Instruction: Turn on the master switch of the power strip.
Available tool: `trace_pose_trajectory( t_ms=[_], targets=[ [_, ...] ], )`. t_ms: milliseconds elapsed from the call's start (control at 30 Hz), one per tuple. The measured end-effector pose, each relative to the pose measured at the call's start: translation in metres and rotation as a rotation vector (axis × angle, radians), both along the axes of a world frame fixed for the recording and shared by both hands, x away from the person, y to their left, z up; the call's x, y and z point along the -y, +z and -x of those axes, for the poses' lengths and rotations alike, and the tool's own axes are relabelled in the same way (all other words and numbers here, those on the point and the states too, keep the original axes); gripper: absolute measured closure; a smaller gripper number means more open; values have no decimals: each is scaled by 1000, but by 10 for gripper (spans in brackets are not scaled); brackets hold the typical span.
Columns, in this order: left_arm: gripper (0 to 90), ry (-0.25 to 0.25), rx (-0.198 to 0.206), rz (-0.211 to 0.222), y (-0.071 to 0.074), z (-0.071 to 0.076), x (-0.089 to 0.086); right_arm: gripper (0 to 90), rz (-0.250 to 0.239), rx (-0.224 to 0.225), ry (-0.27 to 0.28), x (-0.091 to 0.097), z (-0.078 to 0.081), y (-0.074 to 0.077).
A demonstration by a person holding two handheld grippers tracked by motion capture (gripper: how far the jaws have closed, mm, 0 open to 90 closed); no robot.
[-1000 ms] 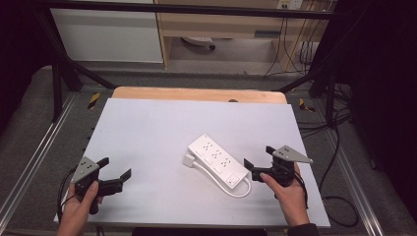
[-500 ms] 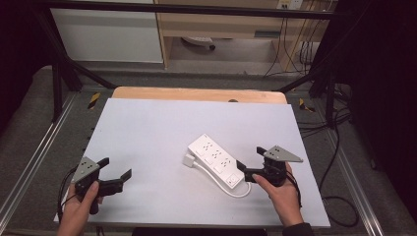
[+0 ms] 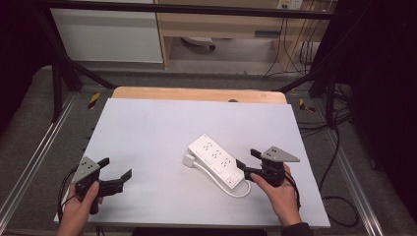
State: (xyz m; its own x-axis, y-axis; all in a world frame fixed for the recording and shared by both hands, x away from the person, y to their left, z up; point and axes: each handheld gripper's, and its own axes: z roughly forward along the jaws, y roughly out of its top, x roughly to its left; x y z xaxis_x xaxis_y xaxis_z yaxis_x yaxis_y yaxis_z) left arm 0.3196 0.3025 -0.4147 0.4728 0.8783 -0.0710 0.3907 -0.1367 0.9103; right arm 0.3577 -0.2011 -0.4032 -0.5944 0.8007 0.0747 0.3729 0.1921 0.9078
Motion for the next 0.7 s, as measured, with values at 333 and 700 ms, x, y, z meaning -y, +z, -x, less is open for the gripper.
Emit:
trace_pose_trajectory(
  t_ms=[333, 700],
  targets=[
    [57, -3, 0, 0, 0, 0, 0, 488, 34, -8, 52, -10, 0, -4],
    [58, -3, 0, -1, 0, 0, 0, 660, 62, -13, 79, -20, -3, -10]
  ],
)
